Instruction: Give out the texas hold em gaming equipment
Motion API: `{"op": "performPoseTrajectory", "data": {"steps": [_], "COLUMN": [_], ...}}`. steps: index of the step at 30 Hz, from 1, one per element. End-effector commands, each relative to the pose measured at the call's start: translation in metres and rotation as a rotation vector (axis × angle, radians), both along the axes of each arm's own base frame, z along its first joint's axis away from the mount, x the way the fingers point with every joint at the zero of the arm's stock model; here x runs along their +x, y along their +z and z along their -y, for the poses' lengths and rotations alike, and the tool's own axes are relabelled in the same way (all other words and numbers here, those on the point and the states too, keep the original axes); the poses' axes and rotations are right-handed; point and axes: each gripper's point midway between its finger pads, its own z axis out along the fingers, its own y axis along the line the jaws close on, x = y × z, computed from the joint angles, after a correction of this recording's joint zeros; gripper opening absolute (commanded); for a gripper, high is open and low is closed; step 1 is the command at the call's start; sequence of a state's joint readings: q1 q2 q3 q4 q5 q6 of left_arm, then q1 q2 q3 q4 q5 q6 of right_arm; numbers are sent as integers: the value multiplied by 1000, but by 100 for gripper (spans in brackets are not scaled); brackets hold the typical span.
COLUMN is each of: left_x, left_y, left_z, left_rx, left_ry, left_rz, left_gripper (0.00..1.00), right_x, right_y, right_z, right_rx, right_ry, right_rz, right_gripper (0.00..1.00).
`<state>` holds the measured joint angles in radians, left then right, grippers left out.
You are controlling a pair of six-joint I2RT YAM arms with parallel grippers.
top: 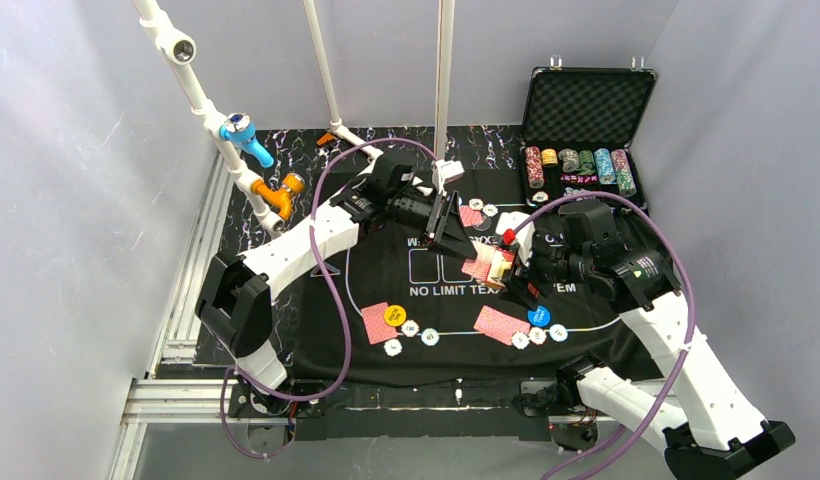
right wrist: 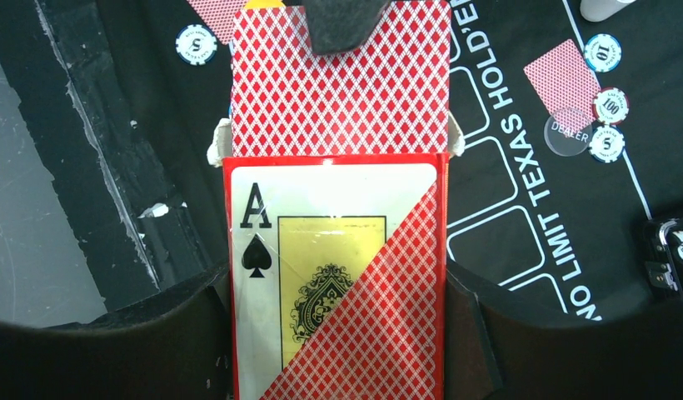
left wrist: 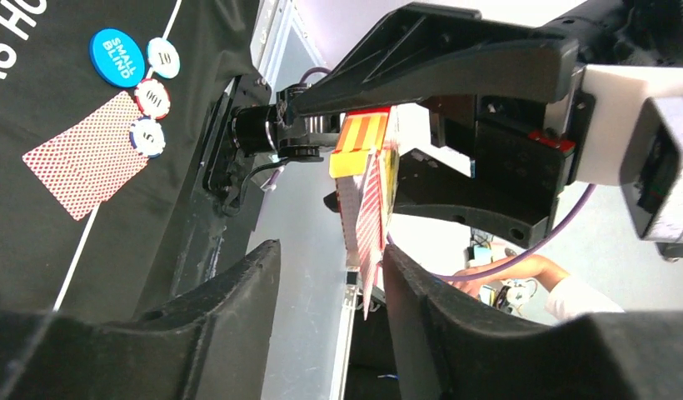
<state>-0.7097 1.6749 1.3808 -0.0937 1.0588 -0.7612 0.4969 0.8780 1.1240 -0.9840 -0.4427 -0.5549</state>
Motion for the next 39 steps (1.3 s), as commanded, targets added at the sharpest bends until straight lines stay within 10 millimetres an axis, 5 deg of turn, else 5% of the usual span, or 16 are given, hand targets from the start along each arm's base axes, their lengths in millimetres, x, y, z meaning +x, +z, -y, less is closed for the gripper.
{"op": "performPoseTrajectory", "data": {"steps": [1, 8, 13, 21, 28, 39], "left_x": [-5, -6, -9, -10, 4, 39], "left_y": [36, 25, 6, 16, 27, -17], "left_z": [-5, -1, -16, -34, -45, -78], "left_rx": [-95, -44, 56, 23, -11, 160], "left_ry": [-9, -9, -4, 0, 53, 105], "left_rz": [72, 64, 100, 98, 68, 189], "left_gripper": [51, 53, 34, 0, 0, 0], "right_x": [9, 13, 12, 7, 4, -9], "right_y": [25, 27, 33, 25, 19, 15], "right_z": [-12, -15, -15, -8, 0, 12], "right_rx": [67, 76, 86, 55, 28, 7], "right_ry": [33, 31, 28, 28, 9, -8], "right_rz": [79, 83, 87, 92, 95, 87], "right_gripper": [1, 1, 1, 1, 1, 1]}}
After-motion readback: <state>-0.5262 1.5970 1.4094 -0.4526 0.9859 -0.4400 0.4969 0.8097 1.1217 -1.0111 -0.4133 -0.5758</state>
